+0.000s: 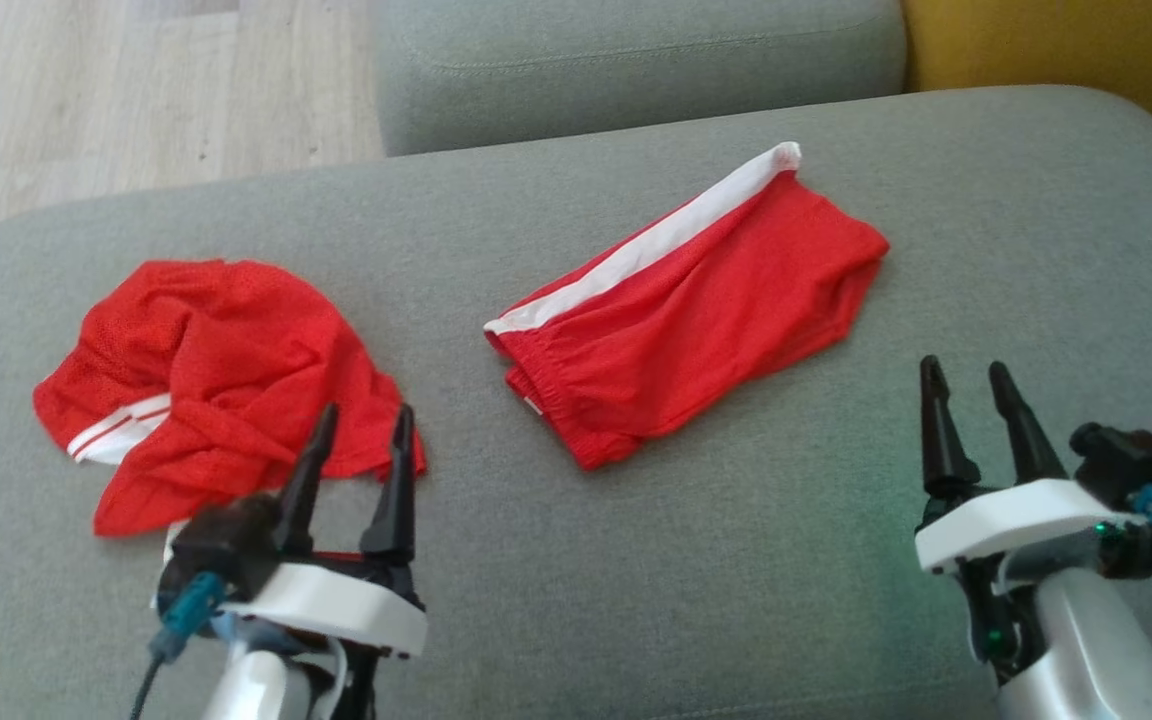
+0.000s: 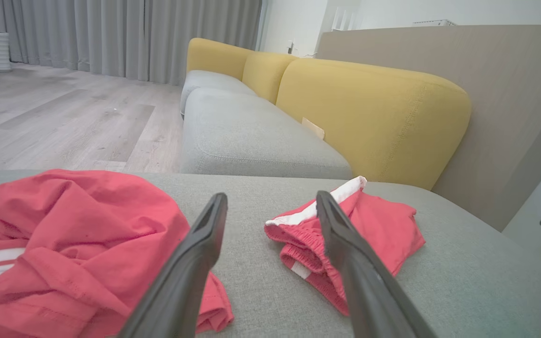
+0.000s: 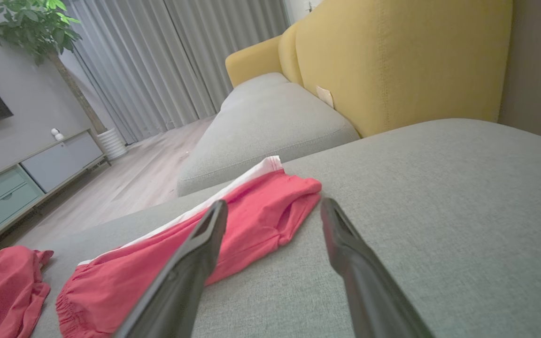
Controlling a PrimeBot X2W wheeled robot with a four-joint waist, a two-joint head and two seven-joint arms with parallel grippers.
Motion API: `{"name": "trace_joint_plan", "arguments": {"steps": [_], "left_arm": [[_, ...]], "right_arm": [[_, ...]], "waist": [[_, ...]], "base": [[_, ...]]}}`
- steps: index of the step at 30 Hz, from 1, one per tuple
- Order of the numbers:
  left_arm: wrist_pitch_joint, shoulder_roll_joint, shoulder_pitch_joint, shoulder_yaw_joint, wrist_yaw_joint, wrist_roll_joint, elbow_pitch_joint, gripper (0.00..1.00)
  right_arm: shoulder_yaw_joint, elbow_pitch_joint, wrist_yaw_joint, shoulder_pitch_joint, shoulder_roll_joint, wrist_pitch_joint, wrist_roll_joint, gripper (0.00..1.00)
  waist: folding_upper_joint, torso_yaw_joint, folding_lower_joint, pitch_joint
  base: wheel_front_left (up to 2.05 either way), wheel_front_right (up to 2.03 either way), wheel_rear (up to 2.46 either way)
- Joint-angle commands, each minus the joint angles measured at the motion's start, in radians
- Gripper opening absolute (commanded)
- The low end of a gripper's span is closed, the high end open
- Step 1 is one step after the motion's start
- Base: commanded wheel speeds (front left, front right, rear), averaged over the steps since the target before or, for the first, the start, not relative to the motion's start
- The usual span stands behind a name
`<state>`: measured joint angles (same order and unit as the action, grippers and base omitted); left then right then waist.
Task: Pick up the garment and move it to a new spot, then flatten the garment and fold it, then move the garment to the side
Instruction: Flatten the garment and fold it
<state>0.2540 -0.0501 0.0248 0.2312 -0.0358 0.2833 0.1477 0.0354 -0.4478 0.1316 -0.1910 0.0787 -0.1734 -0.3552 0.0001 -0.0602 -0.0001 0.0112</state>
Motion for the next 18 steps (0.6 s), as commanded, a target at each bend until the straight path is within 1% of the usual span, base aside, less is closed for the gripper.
{"name": "trace_joint_plan", "arguments": {"steps": [1, 5, 8, 9, 11, 14, 15, 18], "left_arm": [[0.008, 0.000, 0.052, -0.014, -0.003, 0.001, -0.035, 1.00], [0.008, 0.000, 0.081, 0.009, -0.003, 0.004, -0.038, 1.00], [0.008, 0.000, 0.098, 0.026, -0.002, 0.007, -0.038, 1.00], [0.008, 0.000, 0.098, 0.026, -0.002, 0.007, -0.038, 1.00], [0.008, 0.000, 0.107, 0.033, -0.003, 0.008, -0.034, 1.00], [0.008, 0.000, 0.121, 0.048, -0.004, 0.013, -0.029, 1.00], [0.008, 0.000, 0.128, 0.058, -0.004, 0.019, -0.025, 1.00], [0.008, 0.000, 0.136, 0.070, -0.005, 0.025, -0.020, 1.00]], "right_arm": [[0.001, 0.049, -0.001, -0.022, -0.008, 0.016, 0.012, 1.00], [-0.049, 0.056, -0.001, -0.043, -0.017, 0.057, -0.001, 1.00], [-0.092, 0.032, -0.001, -0.090, -0.021, 0.097, -0.011, 1.00], [-0.092, 0.032, -0.001, -0.090, -0.021, 0.097, -0.011, 1.00], [-0.129, -0.002, -0.001, -0.131, -0.023, 0.129, 0.000, 1.00], [-0.197, -0.061, -0.001, -0.198, -0.026, 0.177, -0.024, 1.00], [-0.229, -0.100, -0.001, -0.239, -0.027, 0.203, -0.037, 1.00], [-0.275, -0.160, -0.001, -0.296, -0.028, 0.230, -0.046, 1.00]], "waist": [[-0.0001, 0.016, 0.0001, 0.012], [-0.0001, 0.051, 0.0001, 0.048], [-0.0001, 0.081, 0.0001, 0.079], [-0.0001, 0.081, 0.0001, 0.079], [-0.0001, 0.100, 0.0001, 0.100], [-0.0001, 0.134, 0.0001, 0.128], [-0.0001, 0.156, 0.0001, 0.141], [-0.0001, 0.186, 0.0001, 0.159]], "base": [[0.00, 0.00, 0.00], [0.00, 0.00, 0.00], [0.00, 0.00, 0.00], [0.00, 0.00, 0.00], [0.00, 0.00, 0.00], [0.00, 0.00, 0.00], [0.00, 0.00, 0.00], [0.00, 0.00, 0.00]]}}
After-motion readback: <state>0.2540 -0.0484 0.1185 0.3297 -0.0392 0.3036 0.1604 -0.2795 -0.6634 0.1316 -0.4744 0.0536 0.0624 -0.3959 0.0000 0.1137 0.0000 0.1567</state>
